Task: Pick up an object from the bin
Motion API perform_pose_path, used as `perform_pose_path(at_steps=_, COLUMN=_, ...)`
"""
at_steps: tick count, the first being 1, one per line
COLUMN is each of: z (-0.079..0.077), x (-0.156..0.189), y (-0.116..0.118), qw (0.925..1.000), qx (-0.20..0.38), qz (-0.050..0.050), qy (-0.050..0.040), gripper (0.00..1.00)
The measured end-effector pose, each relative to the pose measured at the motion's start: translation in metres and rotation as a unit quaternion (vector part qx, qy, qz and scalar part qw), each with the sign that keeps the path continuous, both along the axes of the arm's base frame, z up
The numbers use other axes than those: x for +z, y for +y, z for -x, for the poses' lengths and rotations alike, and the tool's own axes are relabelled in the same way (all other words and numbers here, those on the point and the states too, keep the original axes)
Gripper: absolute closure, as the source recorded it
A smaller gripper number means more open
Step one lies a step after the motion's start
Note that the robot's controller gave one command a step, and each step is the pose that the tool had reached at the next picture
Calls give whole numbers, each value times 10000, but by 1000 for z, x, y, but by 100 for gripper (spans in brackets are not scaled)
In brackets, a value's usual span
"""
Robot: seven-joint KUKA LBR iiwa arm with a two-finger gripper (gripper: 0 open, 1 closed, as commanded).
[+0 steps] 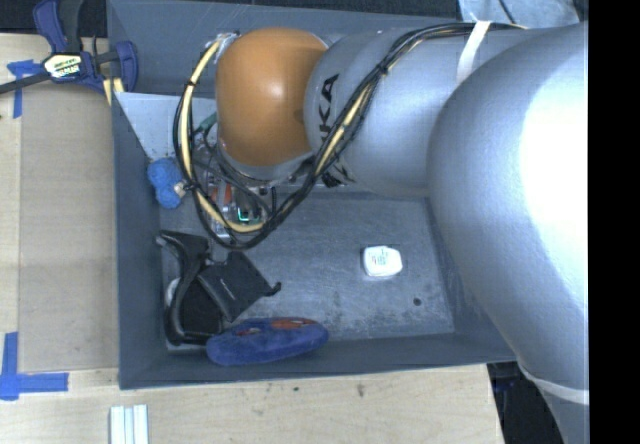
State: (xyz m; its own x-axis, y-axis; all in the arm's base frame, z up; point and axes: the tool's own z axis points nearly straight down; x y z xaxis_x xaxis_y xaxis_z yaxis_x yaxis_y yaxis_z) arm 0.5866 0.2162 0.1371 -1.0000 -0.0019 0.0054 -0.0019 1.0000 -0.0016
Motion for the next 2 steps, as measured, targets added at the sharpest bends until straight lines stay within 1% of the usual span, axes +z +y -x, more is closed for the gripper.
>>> perform_pose_path(at_steps=1, z=29, x=-43, y=22, qw=9948, qx=-1013, qz=-57, qy=-115, gripper=0)
perform_pose_path(at_steps=2, z=33, x=-28, y=16, qw=9636, qx=-2672, qz=-17, qy=-58, gripper=0)
